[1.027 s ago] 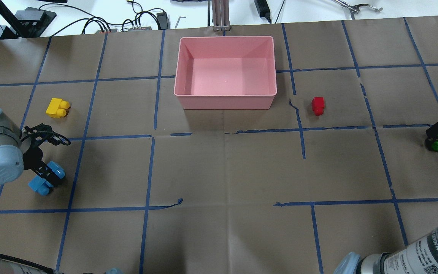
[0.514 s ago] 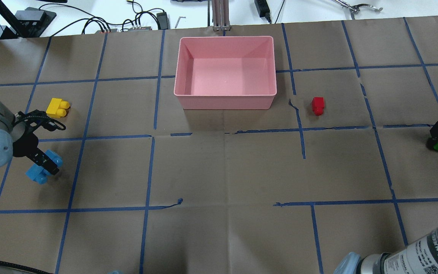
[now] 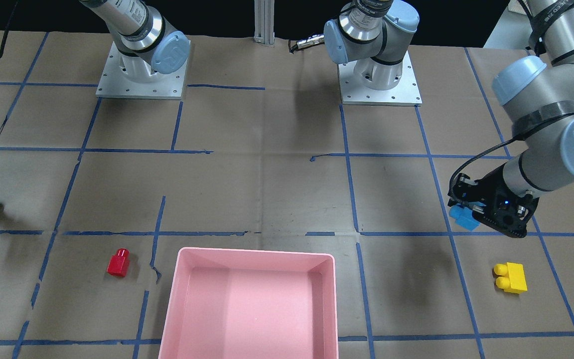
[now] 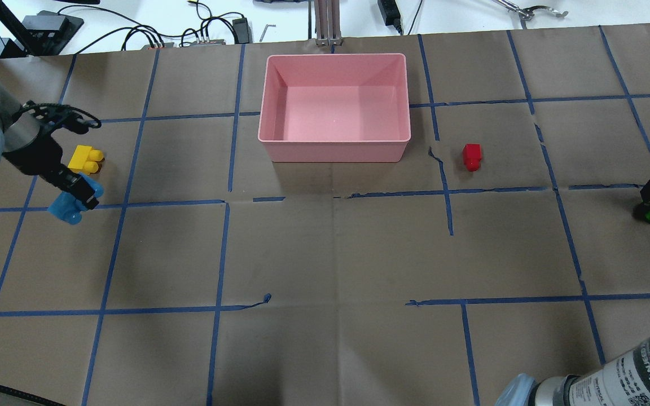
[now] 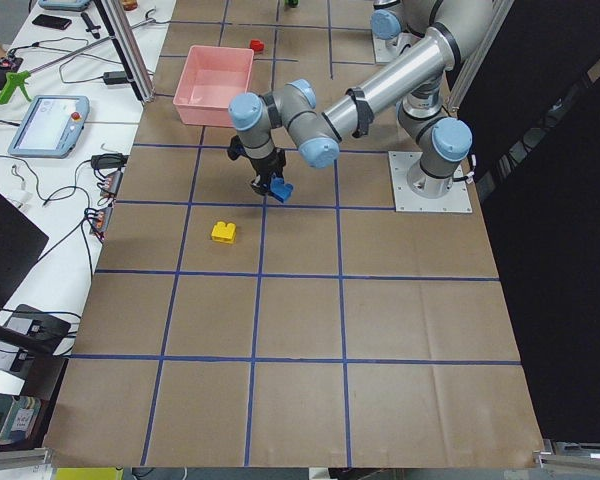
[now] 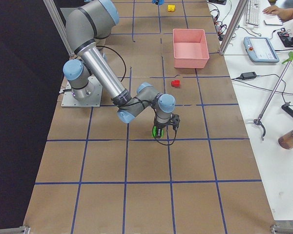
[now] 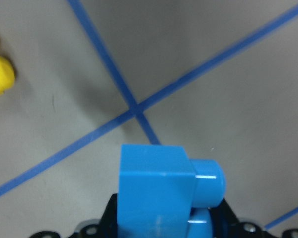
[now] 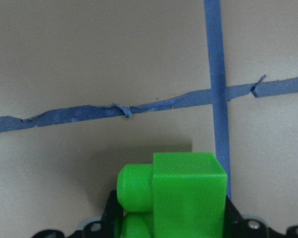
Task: Put all blocks into box
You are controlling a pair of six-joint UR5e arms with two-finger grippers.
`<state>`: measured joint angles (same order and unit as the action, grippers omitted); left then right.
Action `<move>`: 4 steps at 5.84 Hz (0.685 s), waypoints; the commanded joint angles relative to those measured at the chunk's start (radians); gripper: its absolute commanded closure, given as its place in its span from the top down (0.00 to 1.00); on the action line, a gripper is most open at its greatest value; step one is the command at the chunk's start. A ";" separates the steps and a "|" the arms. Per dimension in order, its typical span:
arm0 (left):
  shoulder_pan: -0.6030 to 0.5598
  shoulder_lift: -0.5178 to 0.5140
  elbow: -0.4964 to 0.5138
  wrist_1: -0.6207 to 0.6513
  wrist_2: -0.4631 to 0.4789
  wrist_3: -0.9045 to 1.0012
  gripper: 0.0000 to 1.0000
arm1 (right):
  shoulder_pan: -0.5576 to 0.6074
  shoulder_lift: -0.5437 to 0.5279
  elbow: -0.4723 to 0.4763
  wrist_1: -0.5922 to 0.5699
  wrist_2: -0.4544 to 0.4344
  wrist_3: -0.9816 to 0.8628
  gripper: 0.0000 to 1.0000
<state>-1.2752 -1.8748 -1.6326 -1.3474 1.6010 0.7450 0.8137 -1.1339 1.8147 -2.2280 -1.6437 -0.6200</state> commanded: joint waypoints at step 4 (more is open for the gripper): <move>-0.415 -0.317 0.489 -0.019 -0.059 -0.632 0.00 | 0.128 -0.087 -0.327 0.484 -0.019 0.187 0.52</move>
<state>-1.6350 -2.1195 -1.2497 -1.3680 1.5764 0.1877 0.8970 -1.2194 1.5939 -1.8919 -1.6602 -0.4908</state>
